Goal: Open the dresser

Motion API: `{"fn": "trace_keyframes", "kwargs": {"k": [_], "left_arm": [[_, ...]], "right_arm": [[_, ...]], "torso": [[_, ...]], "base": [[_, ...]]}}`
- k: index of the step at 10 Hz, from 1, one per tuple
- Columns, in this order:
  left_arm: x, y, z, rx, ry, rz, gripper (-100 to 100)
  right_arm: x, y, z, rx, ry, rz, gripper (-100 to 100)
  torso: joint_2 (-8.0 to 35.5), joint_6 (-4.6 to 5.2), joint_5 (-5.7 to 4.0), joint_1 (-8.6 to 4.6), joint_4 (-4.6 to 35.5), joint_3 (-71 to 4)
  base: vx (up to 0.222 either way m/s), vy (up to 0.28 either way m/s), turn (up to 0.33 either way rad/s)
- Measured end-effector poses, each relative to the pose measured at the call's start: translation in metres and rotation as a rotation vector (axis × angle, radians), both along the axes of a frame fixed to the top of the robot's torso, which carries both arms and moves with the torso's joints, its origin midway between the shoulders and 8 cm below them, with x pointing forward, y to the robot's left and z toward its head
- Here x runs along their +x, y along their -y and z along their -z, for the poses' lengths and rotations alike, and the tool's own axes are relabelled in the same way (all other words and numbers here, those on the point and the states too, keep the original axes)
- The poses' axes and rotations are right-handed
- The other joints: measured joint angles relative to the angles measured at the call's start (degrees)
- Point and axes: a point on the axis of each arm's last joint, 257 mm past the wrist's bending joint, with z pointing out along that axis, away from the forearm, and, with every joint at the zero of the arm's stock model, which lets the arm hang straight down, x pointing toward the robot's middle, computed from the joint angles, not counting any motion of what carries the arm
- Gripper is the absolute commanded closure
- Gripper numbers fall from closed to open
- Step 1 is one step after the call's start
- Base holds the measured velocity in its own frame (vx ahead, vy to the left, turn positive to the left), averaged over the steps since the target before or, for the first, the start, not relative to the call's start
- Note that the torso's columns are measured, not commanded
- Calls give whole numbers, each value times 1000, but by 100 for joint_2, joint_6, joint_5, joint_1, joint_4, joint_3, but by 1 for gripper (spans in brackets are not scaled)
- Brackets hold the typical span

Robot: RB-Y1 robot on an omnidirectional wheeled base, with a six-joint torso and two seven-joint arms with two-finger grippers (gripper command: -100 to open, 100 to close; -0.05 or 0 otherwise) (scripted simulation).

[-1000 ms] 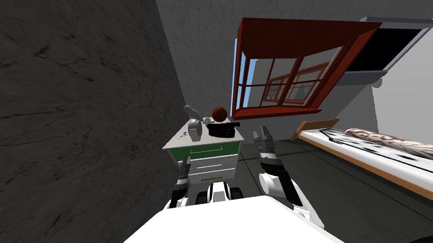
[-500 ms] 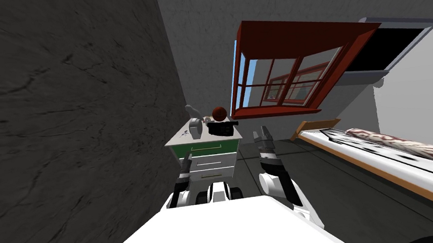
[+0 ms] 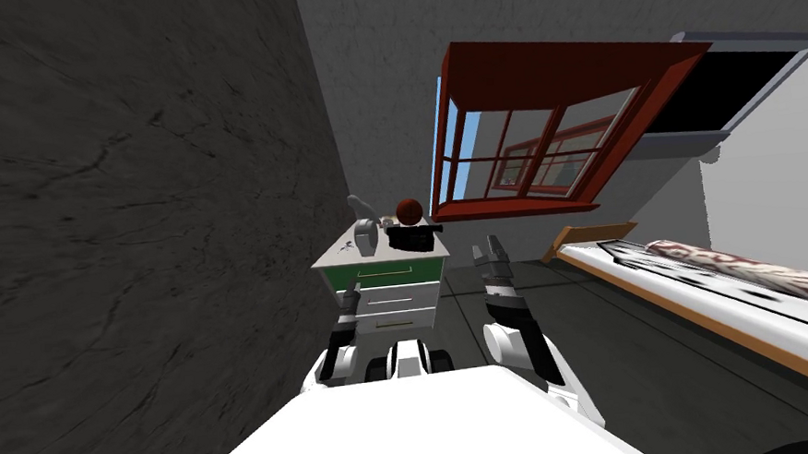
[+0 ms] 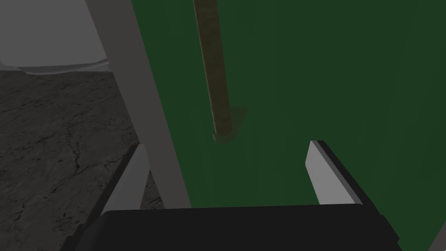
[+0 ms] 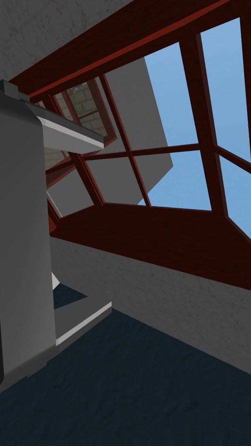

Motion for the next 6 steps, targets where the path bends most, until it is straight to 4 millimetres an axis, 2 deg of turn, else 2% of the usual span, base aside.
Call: {"fn": "trace_keyframes", "kwargs": {"k": [6], "left_arm": [[32,3,-2,-9,-58,7,-100]], "right_arm": [[0,0,0,0,0,0,0]], "torso": [[-1,0,0,-1,-1,-2]], "base": [[-50,-15,19]]}}
